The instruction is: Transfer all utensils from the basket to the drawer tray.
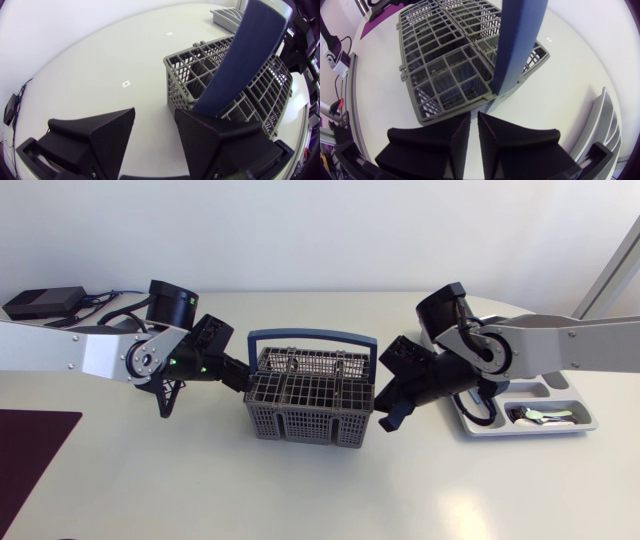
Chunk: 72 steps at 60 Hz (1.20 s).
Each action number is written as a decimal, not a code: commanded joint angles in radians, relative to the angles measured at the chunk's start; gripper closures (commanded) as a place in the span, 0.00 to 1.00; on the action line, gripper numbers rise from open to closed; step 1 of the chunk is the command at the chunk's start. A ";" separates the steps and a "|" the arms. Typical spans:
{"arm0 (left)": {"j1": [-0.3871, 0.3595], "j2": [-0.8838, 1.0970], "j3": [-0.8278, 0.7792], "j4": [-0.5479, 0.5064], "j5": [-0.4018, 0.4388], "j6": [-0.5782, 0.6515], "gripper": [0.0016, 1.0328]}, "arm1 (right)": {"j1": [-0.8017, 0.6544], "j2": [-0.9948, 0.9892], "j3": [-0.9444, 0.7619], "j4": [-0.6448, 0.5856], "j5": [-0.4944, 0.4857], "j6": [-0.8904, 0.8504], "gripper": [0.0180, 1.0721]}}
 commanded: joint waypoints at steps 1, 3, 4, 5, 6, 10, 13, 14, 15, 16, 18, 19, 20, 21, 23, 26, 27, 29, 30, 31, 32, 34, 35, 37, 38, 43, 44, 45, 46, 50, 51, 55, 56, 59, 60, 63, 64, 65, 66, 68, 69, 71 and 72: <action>-0.044 0.003 0.006 0.006 0.057 -0.011 0.44 | 0.019 -0.007 0.027 0.026 -0.018 0.029 0.82; -0.044 -0.006 -0.002 0.006 0.057 -0.011 0.44 | 0.019 -0.001 0.038 0.026 -0.015 0.032 0.82; -0.044 -0.012 -0.007 0.006 0.057 -0.011 0.44 | 0.019 0.001 0.044 0.026 -0.012 0.033 0.82; -0.044 -0.017 -0.010 0.006 0.057 -0.011 0.44 | 0.019 0.004 0.050 0.026 -0.012 0.037 0.82; -0.042 -0.020 -0.013 0.006 0.057 -0.011 0.44 | 0.019 0.010 0.058 0.026 -0.012 0.040 0.82; -0.042 -0.035 -0.027 0.006 0.057 -0.010 0.44 | 0.019 0.027 0.082 0.026 -0.012 0.044 0.82; -0.042 -0.044 -0.034 0.006 0.056 -0.010 0.44 | 0.019 0.041 0.096 0.026 -0.006 0.046 0.82; -0.042 -0.044 -0.036 0.006 0.056 -0.010 0.44 | 0.019 0.045 0.101 0.027 -0.003 0.047 0.82; -0.042 -0.046 -0.037 0.005 0.056 -0.010 0.44 | 0.019 0.050 0.105 0.030 -0.001 0.047 0.82; -0.042 -0.048 -0.039 0.005 0.056 -0.010 0.44 | 0.019 0.054 0.107 0.032 0.002 0.047 0.82; -0.042 -0.049 -0.040 0.006 0.056 -0.008 0.44 | 0.019 0.062 0.113 0.032 0.003 0.047 0.82; -0.041 -0.051 -0.042 0.005 0.056 -0.008 0.44 | 0.019 0.064 0.114 0.032 0.002 0.047 0.82; -0.041 -0.051 -0.042 0.005 0.057 -0.008 0.44 | 0.019 0.064 0.116 0.033 0.003 0.047 0.82; -0.041 -0.052 -0.044 0.005 0.057 -0.008 0.44 | 0.019 0.065 0.116 0.033 0.003 0.047 0.82; -0.041 -0.054 -0.045 0.006 0.057 -0.008 0.44 | 0.019 0.067 0.116 0.035 0.007 0.047 0.82; -0.039 -0.055 -0.047 0.006 0.057 -0.008 0.44 | 0.019 0.071 0.116 0.036 0.010 0.047 0.82; -0.039 -0.055 -0.047 0.006 0.057 -0.007 0.44 | 0.019 0.073 0.117 0.036 0.010 0.047 0.82; -0.039 -0.055 -0.048 0.006 0.056 -0.007 0.44 | 0.019 0.077 0.116 0.036 0.011 0.047 0.82; -0.039 -0.055 -0.048 0.008 0.057 -0.007 0.44 | 0.019 0.079 0.116 0.036 0.011 0.047 0.82; -0.038 -0.055 -0.048 0.008 0.056 -0.007 0.44 | 0.019 0.079 0.114 0.038 0.011 0.047 0.82; -0.036 -0.055 -0.047 0.008 0.056 -0.005 0.44 | 0.018 0.081 0.113 0.038 0.011 0.047 0.82; -0.035 -0.055 -0.048 0.008 0.056 -0.005 0.44 | 0.018 0.081 0.110 0.039 0.011 0.047 0.82; -0.033 -0.055 -0.048 0.008 0.056 -0.005 0.44 | 0.018 0.079 0.107 0.039 0.011 0.047 0.82; -0.030 -0.055 -0.048 0.008 0.057 -0.004 0.43 | 0.016 0.077 0.102 0.041 0.011 0.047 0.82; -0.027 -0.055 -0.048 0.008 0.056 -0.004 0.43 | 0.015 0.076 0.099 0.042 0.011 0.047 0.82; -0.010 -0.064 -0.051 0.008 0.056 -0.001 0.43 | 0.003 0.065 0.076 0.055 0.028 0.049 0.82; -0.006 -0.067 -0.053 0.008 0.056 -0.002 0.43 | 0.001 0.062 0.070 0.061 0.036 0.049 0.81; 0.004 -0.072 -0.054 0.008 0.056 -0.002 0.43 | -0.002 0.059 0.062 0.069 0.046 0.049 0.81; 0.007 -0.077 -0.056 0.008 0.056 -0.002 0.43 | -0.005 0.054 0.058 0.075 0.053 0.050 0.81; 0.027 -0.101 -0.067 0.006 0.057 -0.002 0.42 | -0.027 0.038 0.038 0.093 0.071 0.063 0.70; 0.033 -0.109 -0.070 0.006 0.057 -0.002 0.41 | -0.033 0.033 0.033 0.099 0.080 0.069 0.66; 0.051 -0.141 -0.086 0.006 0.057 -0.002 0.38 | -0.059 0.015 0.021 0.104 0.094 0.073 0.56; 0.054 -0.149 -0.091 0.006 0.057 -0.004 0.38 | -0.063 0.010 0.018 0.105 0.095 0.073 0.55; 0.068 -0.178 -0.108 0.006 0.057 -0.004 0.36 | -0.076 -0.015 0.002 0.104 0.097 0.073 0.55; 0.073 -0.186 -0.113 0.006 0.057 -0.005 0.36 | -0.077 -0.022 -0.004 0.104 0.097 0.072 0.55; 0.085 -0.213 -0.126 0.006 0.059 -0.007 0.36 | -0.077 -0.047 -0.022 0.104 0.099 0.072 0.55; 0.088 -0.222 -0.129 0.006 0.059 -0.007 0.36 | -0.077 -0.051 -0.024 0.104 0.102 0.072 0.54; 0.093 -0.230 -0.134 0.006 0.059 -0.008 0.36 | -0.077 -0.059 -0.031 0.104 0.105 0.073 0.52; 0.099 -0.241 -0.139 0.006 0.059 -0.008 0.36 | -0.077 -0.068 -0.036 0.104 0.112 0.073 0.51; 0.108 -0.259 -0.146 0.005 0.059 -0.008 0.34 | -0.076 -0.088 -0.050 0.105 0.123 0.072 0.48; 0.111 -0.267 -0.149 0.005 0.059 -0.008 0.34 | -0.074 -0.094 -0.054 0.105 0.123 0.072 0.48; 0.114 -0.281 -0.156 0.002 0.059 -0.010 0.34 | -0.068 -0.104 -0.061 0.104 0.123 0.072 0.48; 0.114 -0.284 -0.159 0.000 0.059 -0.008 0.34 | -0.063 -0.108 -0.064 0.102 0.123 0.072 0.48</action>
